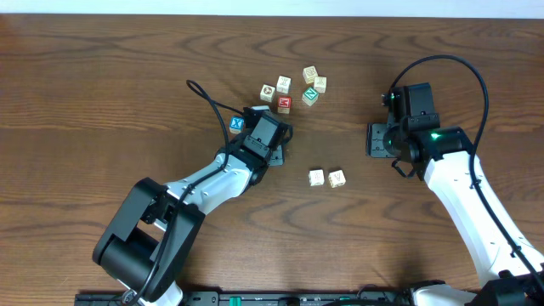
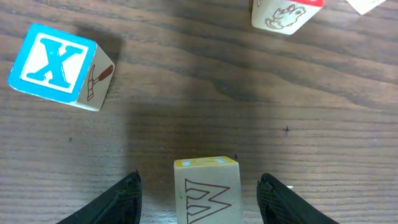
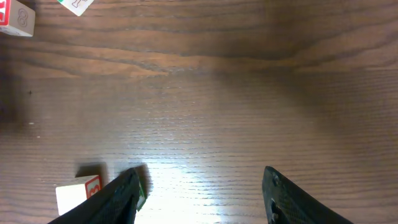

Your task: Lift 4 blocks

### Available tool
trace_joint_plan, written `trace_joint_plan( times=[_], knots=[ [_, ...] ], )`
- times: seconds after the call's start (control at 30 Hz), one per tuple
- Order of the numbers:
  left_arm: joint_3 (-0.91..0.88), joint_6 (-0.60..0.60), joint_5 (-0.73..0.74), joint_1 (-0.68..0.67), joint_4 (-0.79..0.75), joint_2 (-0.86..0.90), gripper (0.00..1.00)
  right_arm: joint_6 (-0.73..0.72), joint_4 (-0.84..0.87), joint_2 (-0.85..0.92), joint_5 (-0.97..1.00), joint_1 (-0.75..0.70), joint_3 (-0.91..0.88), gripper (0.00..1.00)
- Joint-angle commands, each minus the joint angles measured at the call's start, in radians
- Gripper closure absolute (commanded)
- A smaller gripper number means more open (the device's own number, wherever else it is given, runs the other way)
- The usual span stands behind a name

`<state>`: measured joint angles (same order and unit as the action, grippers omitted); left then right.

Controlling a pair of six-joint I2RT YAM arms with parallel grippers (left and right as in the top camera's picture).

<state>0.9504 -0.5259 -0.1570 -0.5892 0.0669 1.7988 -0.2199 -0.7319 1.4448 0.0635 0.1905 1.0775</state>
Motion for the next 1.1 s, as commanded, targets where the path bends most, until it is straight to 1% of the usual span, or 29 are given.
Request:
trace_joint_plan(
  times=[0.0,0.53,0.67,1.07],
  knots=[
    [0.023,0.012,-0.02,0.001,-0.011,0.005,0.4,-0.011,0.004,0.001,0.01,-0.008,-0.006,0.39],
    [0.023,0.035,-0.043,0.002,-0.027,0.008,0.4,-0.011,0.003,0.001,0.01,-0.008,-0.006,0.4],
    [0.023,0.035,-0.047,0.002,-0.028,0.009,0.43,-0.011,0.003,0.001,0.01,-0.008,-0.006,0.39],
    [0.023,0.034,-0.046,0.002,-0.042,0.056,0.43,-0.011,0.003,0.001,0.01,-0.008,-0.006,0.39]
  ],
)
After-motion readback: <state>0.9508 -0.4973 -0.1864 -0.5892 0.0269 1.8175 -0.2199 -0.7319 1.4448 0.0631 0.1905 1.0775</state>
